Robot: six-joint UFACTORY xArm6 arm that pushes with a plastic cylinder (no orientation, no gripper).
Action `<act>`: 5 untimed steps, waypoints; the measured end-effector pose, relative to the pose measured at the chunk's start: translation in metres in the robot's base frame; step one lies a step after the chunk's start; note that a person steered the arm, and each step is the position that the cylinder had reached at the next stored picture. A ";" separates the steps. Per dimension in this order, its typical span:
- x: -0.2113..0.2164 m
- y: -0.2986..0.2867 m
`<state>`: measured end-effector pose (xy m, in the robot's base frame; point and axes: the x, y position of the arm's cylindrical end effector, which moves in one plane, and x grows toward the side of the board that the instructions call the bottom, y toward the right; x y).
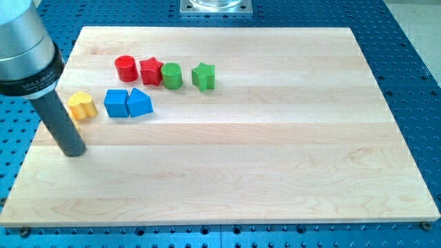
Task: Place the yellow hexagon at the center left corner
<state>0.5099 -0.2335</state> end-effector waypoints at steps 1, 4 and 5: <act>-0.023 -0.024; -0.056 -0.027; -0.048 -0.045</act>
<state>0.4615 -0.2784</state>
